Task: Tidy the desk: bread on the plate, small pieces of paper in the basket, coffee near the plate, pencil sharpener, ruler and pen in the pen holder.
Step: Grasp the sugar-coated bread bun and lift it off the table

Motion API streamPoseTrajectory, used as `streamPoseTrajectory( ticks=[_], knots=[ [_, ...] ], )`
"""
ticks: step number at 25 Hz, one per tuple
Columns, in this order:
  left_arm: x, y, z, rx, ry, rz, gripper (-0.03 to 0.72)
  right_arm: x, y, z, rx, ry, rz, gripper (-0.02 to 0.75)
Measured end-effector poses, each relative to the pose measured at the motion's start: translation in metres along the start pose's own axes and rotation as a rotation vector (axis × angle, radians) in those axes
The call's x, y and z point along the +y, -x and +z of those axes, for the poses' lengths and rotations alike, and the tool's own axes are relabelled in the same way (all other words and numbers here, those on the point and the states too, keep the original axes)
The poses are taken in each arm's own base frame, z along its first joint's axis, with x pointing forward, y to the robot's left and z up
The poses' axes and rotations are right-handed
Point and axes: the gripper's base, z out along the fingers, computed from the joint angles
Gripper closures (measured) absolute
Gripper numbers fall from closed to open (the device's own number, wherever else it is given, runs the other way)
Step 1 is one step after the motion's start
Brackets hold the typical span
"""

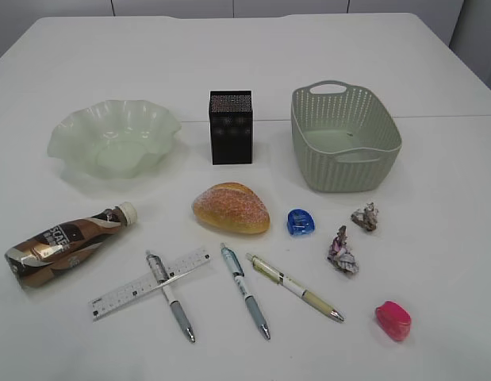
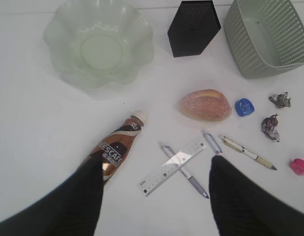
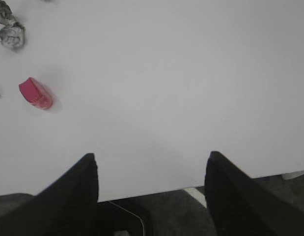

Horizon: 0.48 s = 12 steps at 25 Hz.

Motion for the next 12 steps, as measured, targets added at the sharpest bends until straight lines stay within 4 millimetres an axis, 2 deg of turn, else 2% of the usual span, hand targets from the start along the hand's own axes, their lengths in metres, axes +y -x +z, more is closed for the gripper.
streamPoseTrajectory(
  ticks=[5, 12],
  knots=[
    [0.005, 0.007, 0.03, 0.074, 0.001, -0.013, 0.202, 0.003, 0.022, 0.005, 0.052, -0.005, -0.003, 0.211],
    [-0.002, 0.007, 0.038, 0.1, -0.017, 0.011, 0.202, 0.007, 0.064, 0.006, 0.143, -0.018, -0.006, 0.211]
  ],
)
